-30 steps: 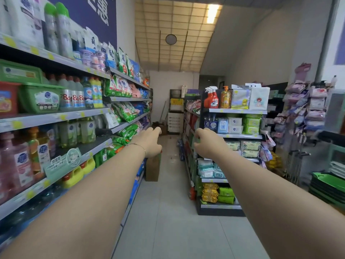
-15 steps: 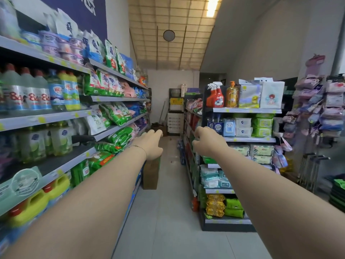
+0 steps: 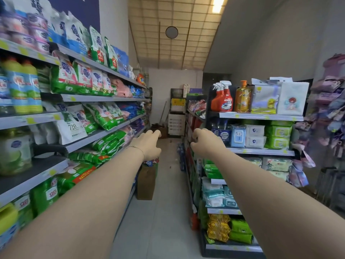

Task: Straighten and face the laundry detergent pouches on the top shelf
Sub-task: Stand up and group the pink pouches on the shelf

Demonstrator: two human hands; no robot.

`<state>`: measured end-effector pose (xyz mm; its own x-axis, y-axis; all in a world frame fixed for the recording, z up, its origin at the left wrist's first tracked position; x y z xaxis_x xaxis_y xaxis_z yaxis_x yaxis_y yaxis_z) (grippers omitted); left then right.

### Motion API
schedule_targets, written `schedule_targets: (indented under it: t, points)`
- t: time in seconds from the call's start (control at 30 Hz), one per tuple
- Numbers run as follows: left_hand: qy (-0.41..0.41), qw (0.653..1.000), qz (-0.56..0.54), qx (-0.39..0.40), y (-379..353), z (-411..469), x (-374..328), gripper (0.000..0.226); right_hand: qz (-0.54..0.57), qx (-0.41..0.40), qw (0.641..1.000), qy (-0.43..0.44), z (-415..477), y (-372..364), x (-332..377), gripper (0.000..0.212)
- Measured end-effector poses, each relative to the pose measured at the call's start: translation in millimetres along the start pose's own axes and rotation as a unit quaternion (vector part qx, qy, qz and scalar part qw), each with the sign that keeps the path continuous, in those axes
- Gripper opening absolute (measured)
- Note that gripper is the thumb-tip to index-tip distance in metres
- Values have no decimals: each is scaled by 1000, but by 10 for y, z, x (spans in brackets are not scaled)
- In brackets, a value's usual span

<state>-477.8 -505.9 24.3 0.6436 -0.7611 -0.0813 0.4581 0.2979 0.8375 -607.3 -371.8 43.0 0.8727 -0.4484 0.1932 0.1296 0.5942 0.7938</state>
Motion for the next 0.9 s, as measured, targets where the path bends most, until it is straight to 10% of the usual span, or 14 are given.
schedule_targets:
  t: [0.9]
  points:
    - [-10, 999, -33, -14, -2180, 3904, 1851, 50, 0, -22, 999, 26, 3941, -2762, 166, 32]
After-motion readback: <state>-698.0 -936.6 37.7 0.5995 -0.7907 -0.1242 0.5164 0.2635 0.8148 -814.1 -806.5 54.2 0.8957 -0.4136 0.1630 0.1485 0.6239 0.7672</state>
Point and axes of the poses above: each hand's wrist, its own z-axis towards the middle knuckle, its own y-axis out of the back of the hand, x = y × z, the point moved 6 cm from there along z, towards the middle knuckle, and after that the axes turned 12 degrees about -x, right-handed, at the moved point
